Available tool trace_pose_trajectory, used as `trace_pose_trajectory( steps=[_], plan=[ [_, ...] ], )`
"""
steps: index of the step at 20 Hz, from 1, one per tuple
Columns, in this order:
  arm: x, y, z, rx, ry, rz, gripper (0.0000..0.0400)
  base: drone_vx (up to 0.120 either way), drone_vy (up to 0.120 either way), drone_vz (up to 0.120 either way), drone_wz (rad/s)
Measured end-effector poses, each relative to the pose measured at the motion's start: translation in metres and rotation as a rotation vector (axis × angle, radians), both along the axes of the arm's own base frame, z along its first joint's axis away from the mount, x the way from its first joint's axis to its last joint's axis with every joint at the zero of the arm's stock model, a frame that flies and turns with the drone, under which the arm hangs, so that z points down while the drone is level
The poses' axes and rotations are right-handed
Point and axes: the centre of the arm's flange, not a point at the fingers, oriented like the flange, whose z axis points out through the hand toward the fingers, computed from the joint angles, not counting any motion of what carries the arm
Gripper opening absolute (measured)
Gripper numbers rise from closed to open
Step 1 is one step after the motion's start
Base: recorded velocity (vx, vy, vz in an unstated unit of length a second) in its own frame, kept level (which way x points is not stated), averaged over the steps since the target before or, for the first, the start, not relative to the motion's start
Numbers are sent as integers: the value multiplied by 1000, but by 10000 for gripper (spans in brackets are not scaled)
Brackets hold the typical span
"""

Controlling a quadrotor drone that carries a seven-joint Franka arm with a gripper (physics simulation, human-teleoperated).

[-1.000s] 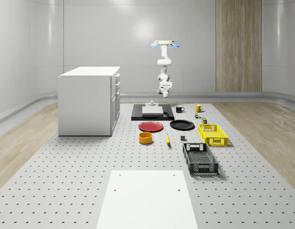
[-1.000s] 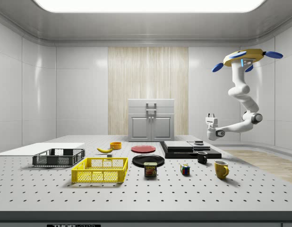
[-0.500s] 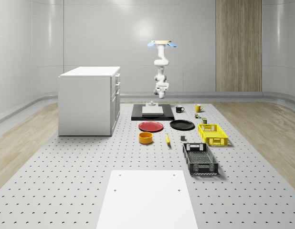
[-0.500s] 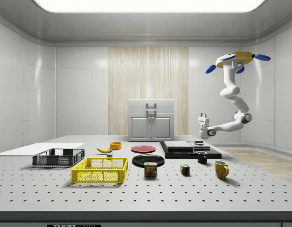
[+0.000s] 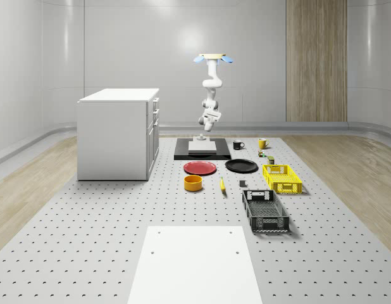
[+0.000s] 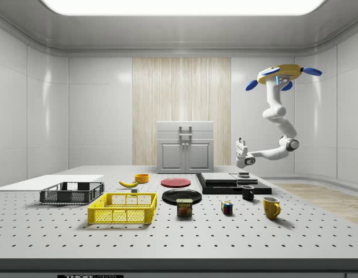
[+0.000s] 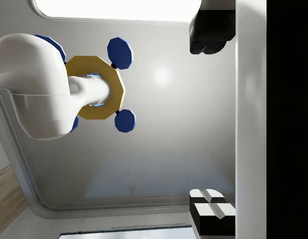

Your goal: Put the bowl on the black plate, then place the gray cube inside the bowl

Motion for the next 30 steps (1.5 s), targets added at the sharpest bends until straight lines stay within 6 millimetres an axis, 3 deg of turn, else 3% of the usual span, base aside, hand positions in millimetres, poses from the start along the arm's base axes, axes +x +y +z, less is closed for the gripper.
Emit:
trace_pose_trajectory(
  steps=[5, 10, 14, 17, 22, 26, 30],
  plan=[
    [0, 36, -24, -440, -2, -14, 400, 120, -112, 0, 0],
    [3, 64, -93, -1209, -2, -40, 400, 120, -64, -16, 0],
    [5, 43, -154, -1863, 0, -63, 400, 120, 0, -120, 0],
    [5, 18, -178, -2220, 1, -75, 400, 120, 0, -120, 0],
    [6, -12, -191, -2550, 3, -80, 400, 120, 0, -120, 0],
    [6, -24, -193, -2670, 4, -80, 400, 120, 0, -120, 0],
    [6, -29, -194, -2728, 4, -79, 400, 120, 0, 0, 0]
  ],
)
